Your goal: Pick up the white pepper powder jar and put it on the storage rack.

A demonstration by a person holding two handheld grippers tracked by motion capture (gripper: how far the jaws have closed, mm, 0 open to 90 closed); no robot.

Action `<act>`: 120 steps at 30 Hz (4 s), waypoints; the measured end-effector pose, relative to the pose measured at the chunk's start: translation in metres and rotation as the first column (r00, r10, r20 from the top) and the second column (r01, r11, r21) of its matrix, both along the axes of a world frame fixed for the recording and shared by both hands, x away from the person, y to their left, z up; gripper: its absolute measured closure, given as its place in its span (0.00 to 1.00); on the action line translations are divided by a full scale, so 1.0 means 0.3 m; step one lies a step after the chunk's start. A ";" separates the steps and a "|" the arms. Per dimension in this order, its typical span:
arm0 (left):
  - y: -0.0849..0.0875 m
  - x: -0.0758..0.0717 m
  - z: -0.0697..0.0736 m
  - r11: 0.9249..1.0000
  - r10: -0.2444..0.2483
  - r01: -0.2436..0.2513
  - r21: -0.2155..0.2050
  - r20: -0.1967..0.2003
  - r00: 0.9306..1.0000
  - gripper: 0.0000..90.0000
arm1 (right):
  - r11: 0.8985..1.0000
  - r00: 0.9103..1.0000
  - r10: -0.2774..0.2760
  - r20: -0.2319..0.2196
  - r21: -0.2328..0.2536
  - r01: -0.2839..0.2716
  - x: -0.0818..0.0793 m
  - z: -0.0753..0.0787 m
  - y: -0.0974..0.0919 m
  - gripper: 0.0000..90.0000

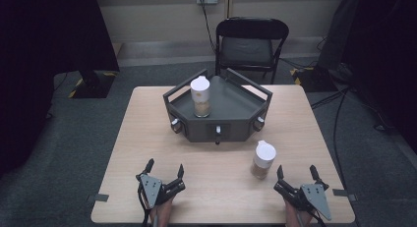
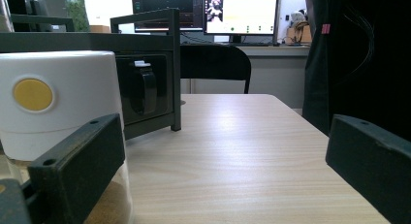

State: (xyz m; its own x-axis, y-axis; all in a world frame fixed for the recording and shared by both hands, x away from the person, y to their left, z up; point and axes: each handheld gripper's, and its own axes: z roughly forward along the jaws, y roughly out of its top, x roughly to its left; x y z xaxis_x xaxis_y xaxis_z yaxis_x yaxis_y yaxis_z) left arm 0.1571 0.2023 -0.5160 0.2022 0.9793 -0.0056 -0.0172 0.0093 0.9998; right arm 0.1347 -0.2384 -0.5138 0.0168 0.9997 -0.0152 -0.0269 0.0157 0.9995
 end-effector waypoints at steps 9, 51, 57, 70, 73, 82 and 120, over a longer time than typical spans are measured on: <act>-0.001 0.000 0.000 1.000 0.001 -0.001 0.000 0.000 1.000 0.00 | 1.000 1.000 0.001 -0.001 0.001 -0.001 0.000 0.000 -0.001 0.00; -0.001 0.000 0.000 1.000 0.001 -0.001 0.000 0.000 1.000 0.00 | 0.982 0.982 0.182 0.052 0.031 -0.184 -0.028 0.128 0.001 0.05; -0.001 0.000 0.000 1.000 0.001 -0.001 0.000 0.000 1.000 0.00 | 0.974 0.974 0.223 0.036 0.028 -0.224 0.001 0.147 0.008 0.08; -0.001 0.000 0.000 1.000 0.002 -0.002 0.000 0.000 1.000 0.00 | 0.958 0.957 0.286 -0.041 0.005 -0.286 0.088 0.166 0.040 0.15; -0.001 0.000 0.000 1.000 0.001 -0.001 0.000 0.000 1.000 0.00 | 0.959 0.957 0.284 -0.052 0.000 -0.284 0.099 0.163 0.043 0.16; -0.001 0.000 0.000 1.000 0.002 -0.002 0.000 0.000 1.000 0.00 | 0.957 0.951 0.291 -0.101 0.016 -0.291 0.135 0.158 0.028 0.22; -0.001 0.000 0.000 1.000 0.002 -0.002 0.000 0.000 1.000 0.00 | 0.942 0.930 0.334 -0.150 0.030 -0.334 0.159 0.178 0.007 0.34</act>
